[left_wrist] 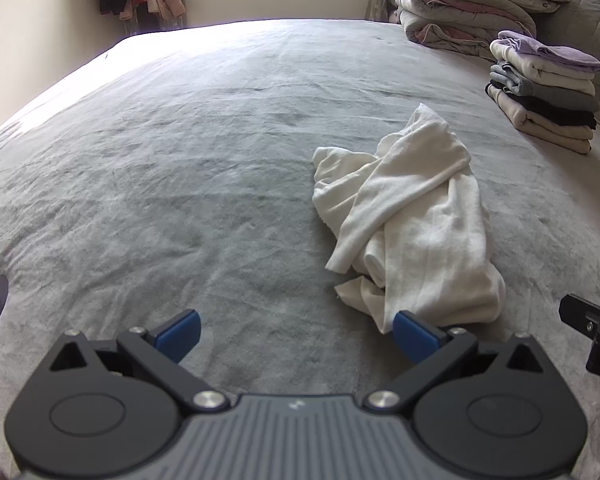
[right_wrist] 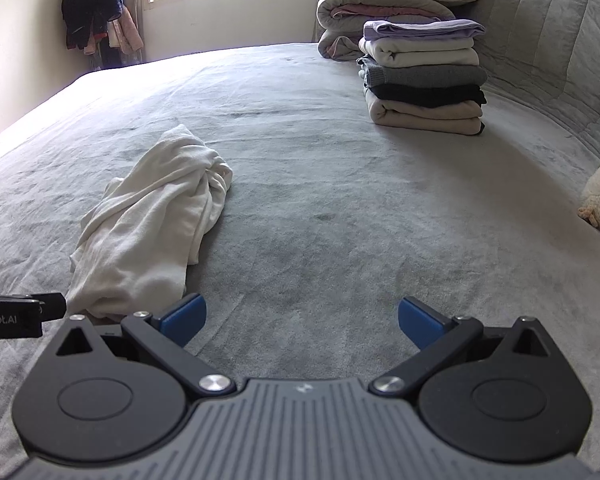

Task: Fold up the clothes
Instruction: 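Move both grippers toward the crumpled white garment on the bed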

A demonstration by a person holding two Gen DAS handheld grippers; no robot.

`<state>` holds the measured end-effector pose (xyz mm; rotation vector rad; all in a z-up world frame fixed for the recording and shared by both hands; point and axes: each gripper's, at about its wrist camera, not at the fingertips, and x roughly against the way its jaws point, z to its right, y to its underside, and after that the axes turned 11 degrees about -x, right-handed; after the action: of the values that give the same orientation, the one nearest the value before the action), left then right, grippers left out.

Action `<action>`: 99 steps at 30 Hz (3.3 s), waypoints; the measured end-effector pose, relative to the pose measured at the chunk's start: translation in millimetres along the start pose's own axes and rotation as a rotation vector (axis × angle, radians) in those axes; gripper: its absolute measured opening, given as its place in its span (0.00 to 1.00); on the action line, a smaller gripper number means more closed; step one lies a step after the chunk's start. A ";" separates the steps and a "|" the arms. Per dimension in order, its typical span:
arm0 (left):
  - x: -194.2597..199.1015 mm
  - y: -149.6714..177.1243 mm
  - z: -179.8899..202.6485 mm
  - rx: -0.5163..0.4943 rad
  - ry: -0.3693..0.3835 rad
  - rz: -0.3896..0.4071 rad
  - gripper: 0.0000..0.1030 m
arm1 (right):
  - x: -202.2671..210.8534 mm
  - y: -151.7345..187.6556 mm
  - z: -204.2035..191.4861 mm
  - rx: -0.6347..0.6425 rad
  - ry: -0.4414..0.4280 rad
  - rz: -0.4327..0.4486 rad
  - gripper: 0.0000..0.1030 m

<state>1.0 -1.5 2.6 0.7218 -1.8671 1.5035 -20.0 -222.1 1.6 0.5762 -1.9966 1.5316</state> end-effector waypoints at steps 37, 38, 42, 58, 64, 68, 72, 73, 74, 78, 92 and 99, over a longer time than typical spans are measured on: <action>-3.1 -32.9 -19.4 -0.025 -0.016 -0.027 1.00 | -11.8 -38.6 -13.3 -0.019 -0.056 -0.167 1.00; -4.0 -32.5 -19.2 -0.027 -0.018 -0.031 1.00 | -11.8 -37.7 -13.9 -0.016 -0.054 -0.166 1.00; -5.4 -30.9 -17.9 -0.037 -0.027 -0.037 1.00 | -11.2 -33.7 -17.2 -0.005 -0.049 -0.165 1.00; -10.8 -29.4 -14.8 -0.057 -0.032 -0.051 1.00 | -16.2 -30.6 -19.8 0.017 -0.046 -0.173 1.00; -12.3 -29.1 -15.6 -0.055 -0.034 -0.051 1.00 | -19.6 -29.6 -18.7 0.011 -0.045 -0.183 1.00; -17.3 -29.5 -20.1 -0.040 -0.039 -0.046 1.00 | -27.8 -28.8 -17.9 0.007 -0.034 -0.193 1.00; -31.3 -30.3 -27.0 -0.020 -0.060 -0.060 1.00 | -43.7 -27.4 -13.5 0.003 0.006 -0.227 1.00; -34.8 -30.2 -28.6 -0.016 -0.063 -0.067 1.00 | -47.5 -26.8 -11.4 -0.001 0.015 -0.238 1.00; -37.8 -29.9 -29.5 -0.013 -0.062 -0.073 1.00 | -51.0 -25.9 -9.3 -0.004 0.022 -0.249 1.00; -46.3 -27.8 -30.6 -0.014 -0.043 -0.088 1.00 | -65.1 -20.5 -3.2 -0.007 0.041 -0.303 1.00; -58.6 -18.1 -33.1 -0.064 -0.014 -0.068 1.00 | -58.4 2.7 -6.0 0.107 0.036 -0.158 1.00; -33.8 -28.7 -35.1 -0.101 0.029 0.033 0.92 | -56.9 -11.6 -9.0 0.121 -0.012 -0.243 1.00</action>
<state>49.1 28.2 0.6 0.6216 -1.9271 1.4209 31.9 -216.2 -25.5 0.8464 -1.7766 1.5070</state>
